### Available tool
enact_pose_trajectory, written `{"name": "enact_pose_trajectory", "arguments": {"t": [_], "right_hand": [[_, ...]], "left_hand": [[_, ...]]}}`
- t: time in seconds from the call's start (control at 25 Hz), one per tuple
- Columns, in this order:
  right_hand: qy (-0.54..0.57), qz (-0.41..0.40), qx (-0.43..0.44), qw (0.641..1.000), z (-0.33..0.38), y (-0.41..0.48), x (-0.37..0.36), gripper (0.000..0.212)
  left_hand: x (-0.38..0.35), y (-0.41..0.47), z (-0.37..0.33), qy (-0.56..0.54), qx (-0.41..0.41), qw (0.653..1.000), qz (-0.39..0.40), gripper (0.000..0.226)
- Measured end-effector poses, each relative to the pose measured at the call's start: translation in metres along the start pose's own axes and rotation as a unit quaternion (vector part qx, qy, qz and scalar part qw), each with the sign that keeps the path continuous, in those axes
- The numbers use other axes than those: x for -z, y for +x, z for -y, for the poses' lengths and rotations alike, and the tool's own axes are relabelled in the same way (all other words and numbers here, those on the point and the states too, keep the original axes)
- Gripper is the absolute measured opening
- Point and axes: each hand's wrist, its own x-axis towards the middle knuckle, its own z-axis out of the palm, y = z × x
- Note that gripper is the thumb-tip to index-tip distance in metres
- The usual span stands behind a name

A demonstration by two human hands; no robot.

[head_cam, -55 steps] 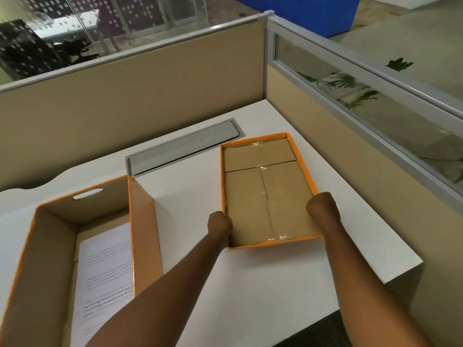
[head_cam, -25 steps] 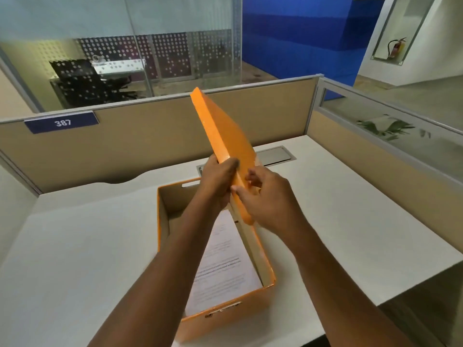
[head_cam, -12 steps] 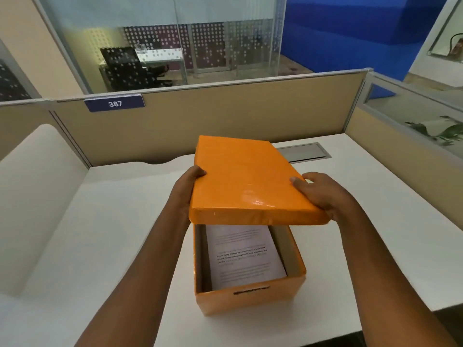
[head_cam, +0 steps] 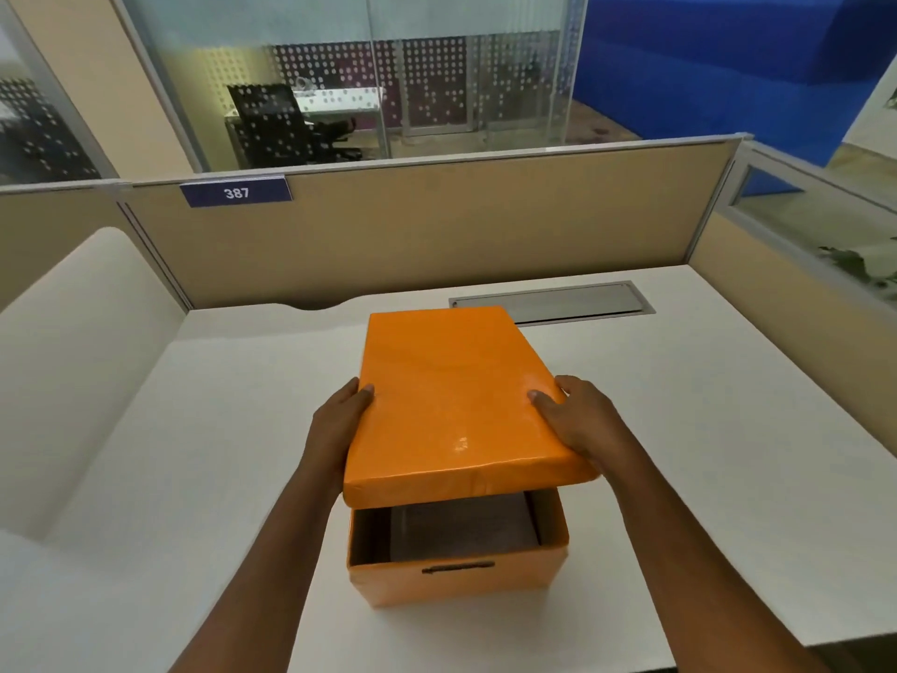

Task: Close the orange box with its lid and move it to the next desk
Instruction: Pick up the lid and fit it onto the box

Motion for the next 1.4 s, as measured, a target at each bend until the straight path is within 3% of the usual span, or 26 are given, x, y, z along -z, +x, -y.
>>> {"name": "enact_pose_trajectory", "arguments": {"t": [0.16,0.36,0.68,0.92,1.4], "right_hand": [[-0.006,-0.004,0.002,1.000,-0.008,0.004,-0.009,0.063],[-0.004,-0.010,-0.006,1.000,-0.012,0.002,-0.020,0.065],[0.007,-0.005,-0.033,0.999,-0.018,-0.012,-0.041,0.069],[0.030,-0.019,-0.039,0.999,-0.025,-0.019,-0.042,0.069],[0.029,-0.020,-0.057,0.998,-0.026,-0.025,-0.053,0.074]], "left_hand": [[-0.003,-0.002,0.008,-0.004,0.009,1.000,-0.002,0.052],[-0.002,-0.005,0.024,-0.082,0.060,0.994,0.037,0.031],[0.008,-0.001,0.052,-0.150,0.112,0.980,0.073,0.041],[0.004,-0.002,0.065,-0.143,0.114,0.978,0.098,0.057],[0.013,0.008,0.080,-0.192,0.133,0.967,0.106,0.039]]}}
